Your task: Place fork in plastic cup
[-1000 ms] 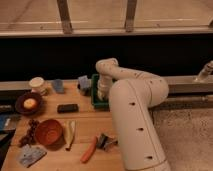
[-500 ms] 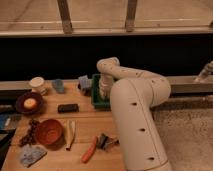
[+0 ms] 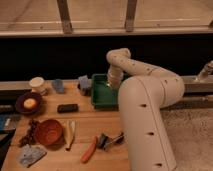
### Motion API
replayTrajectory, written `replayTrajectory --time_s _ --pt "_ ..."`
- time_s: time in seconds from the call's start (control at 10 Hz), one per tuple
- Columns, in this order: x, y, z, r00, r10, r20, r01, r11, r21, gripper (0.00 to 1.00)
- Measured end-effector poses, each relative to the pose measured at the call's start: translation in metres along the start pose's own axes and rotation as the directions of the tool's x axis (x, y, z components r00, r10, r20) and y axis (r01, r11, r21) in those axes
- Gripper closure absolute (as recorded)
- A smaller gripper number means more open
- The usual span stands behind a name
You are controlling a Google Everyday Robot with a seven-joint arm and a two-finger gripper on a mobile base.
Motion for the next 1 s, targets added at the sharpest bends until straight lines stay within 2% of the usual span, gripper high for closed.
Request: replayTrajectory --time_s 0.3,0.7,1.0 --pt "0.001 -0.020 -0.011 0.997 0.055 0.046 -0.055 0.998 -0.007 1.00" --pt "0.000 -0.018 -0.007 0.996 0.071 0.055 -0.069 0.997 -0.032 1.00" --pt "-0.004 -0.010 0.003 0.997 0.057 0.054 -0.053 0.996 -0.078 1.00"
